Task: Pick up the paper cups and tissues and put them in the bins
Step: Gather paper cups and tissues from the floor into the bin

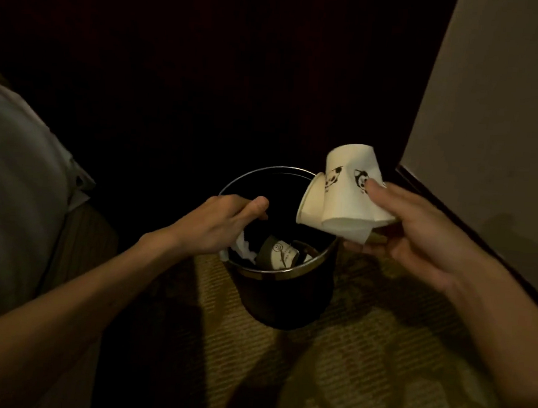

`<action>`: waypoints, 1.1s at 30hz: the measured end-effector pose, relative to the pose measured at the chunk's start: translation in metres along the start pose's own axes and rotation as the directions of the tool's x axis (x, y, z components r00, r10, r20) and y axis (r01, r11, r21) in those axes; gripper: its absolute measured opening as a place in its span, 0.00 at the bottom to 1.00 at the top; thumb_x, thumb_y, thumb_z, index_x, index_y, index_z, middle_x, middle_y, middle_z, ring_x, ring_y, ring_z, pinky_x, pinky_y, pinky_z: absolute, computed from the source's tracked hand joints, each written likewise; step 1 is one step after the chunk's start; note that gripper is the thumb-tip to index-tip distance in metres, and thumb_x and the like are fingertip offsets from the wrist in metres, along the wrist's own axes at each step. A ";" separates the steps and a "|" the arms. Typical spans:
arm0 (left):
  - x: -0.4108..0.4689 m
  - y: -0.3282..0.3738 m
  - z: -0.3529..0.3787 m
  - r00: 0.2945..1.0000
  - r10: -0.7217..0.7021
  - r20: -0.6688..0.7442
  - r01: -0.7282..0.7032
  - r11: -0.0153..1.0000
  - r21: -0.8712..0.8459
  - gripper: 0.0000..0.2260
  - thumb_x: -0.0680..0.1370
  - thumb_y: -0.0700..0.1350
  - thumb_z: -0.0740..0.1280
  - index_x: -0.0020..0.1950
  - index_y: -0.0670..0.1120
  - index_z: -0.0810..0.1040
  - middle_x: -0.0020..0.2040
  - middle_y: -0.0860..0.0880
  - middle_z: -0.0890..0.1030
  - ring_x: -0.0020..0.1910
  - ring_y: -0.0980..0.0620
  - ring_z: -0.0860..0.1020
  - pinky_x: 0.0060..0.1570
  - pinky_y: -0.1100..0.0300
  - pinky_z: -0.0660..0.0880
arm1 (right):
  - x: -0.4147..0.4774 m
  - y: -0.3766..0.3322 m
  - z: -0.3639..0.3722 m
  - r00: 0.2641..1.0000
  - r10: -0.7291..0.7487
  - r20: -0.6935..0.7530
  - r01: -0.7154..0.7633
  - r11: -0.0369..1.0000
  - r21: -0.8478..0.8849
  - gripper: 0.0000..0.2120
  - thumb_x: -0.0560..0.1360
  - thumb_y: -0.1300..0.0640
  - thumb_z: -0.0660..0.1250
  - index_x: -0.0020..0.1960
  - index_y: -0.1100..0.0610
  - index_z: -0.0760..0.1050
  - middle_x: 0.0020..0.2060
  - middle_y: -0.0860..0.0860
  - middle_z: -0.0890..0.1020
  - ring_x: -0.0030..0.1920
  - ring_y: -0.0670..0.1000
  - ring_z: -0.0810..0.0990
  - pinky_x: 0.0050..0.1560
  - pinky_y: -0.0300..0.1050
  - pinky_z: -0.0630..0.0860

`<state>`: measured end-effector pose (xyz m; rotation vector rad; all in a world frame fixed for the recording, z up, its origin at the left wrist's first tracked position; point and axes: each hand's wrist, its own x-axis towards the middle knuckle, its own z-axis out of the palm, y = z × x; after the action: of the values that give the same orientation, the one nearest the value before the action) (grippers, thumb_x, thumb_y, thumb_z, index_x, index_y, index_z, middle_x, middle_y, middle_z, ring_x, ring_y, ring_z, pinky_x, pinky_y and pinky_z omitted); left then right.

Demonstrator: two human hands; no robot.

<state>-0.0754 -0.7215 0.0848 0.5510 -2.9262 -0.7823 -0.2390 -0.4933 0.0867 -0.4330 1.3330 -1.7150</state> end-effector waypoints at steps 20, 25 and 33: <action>0.029 0.001 -0.002 0.988 0.045 -0.146 -0.029 0.994 0.107 0.05 0.78 0.52 0.67 0.48 0.52 0.79 0.40 0.57 0.78 0.39 0.63 0.77 0.30 0.70 0.71 | 0.033 0.015 0.020 0.958 -0.198 -0.209 0.181 0.979 -0.094 0.11 0.76 0.49 0.69 0.57 0.48 0.78 0.49 0.45 0.85 0.50 0.45 0.84 0.41 0.40 0.78; 0.044 -0.032 0.029 0.997 -0.073 0.040 0.062 0.970 0.236 0.10 0.75 0.53 0.72 0.48 0.46 0.82 0.40 0.56 0.79 0.40 0.60 0.77 0.34 0.71 0.66 | 0.036 0.030 0.016 0.938 -0.289 -0.192 0.208 0.912 -0.354 0.05 0.74 0.53 0.71 0.48 0.44 0.77 0.41 0.37 0.85 0.45 0.39 0.83 0.37 0.32 0.78; 0.045 0.004 0.004 0.993 0.019 0.116 0.039 0.876 -0.480 0.27 0.76 0.57 0.62 0.75 0.59 0.62 0.62 0.54 0.76 0.51 0.57 0.82 0.42 0.66 0.79 | 0.039 0.041 0.014 0.897 -0.409 -0.170 0.211 0.730 -0.650 0.18 0.72 0.49 0.73 0.56 0.44 0.67 0.42 0.40 0.79 0.42 0.36 0.81 0.31 0.30 0.74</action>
<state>-0.1192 -0.7321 0.0818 0.4817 -2.6604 -1.5296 -0.2328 -0.5341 0.0455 -0.8356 2.1740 -1.6115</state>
